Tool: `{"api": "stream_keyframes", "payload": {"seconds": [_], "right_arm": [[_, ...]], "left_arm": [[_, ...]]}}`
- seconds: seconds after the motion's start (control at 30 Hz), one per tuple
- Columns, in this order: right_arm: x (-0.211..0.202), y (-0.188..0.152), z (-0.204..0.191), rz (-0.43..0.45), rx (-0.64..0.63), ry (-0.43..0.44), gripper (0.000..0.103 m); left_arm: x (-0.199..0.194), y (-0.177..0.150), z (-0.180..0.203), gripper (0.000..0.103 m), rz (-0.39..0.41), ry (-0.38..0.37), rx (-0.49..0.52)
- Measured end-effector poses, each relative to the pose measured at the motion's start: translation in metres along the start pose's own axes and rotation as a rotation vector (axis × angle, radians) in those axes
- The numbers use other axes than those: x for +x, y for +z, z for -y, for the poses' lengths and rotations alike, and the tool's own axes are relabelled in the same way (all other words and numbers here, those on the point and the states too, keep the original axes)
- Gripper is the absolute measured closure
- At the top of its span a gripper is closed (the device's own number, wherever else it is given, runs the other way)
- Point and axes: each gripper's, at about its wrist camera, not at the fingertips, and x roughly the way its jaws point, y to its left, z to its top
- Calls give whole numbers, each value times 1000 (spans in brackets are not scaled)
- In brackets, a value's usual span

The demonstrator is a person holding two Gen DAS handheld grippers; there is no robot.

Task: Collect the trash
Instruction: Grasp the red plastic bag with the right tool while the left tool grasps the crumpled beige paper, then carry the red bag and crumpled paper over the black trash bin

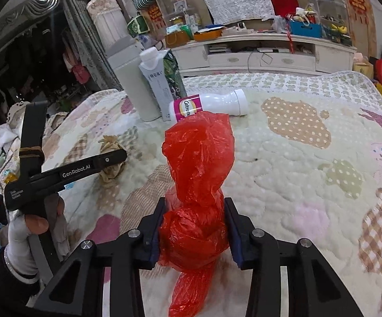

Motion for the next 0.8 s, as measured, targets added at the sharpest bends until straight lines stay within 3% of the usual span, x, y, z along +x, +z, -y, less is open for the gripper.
{"api": "stream_keyframes", "payload": {"seconds": [0.33, 0.8], "right_arm": [[-56, -32, 13, 18, 35, 9, 63], [-155, -97, 63, 85, 138, -103, 63]], "left_arm": [[-53, -41, 58, 71, 10, -123, 101], [-76, -102, 171, 71, -44, -249, 275]]}}
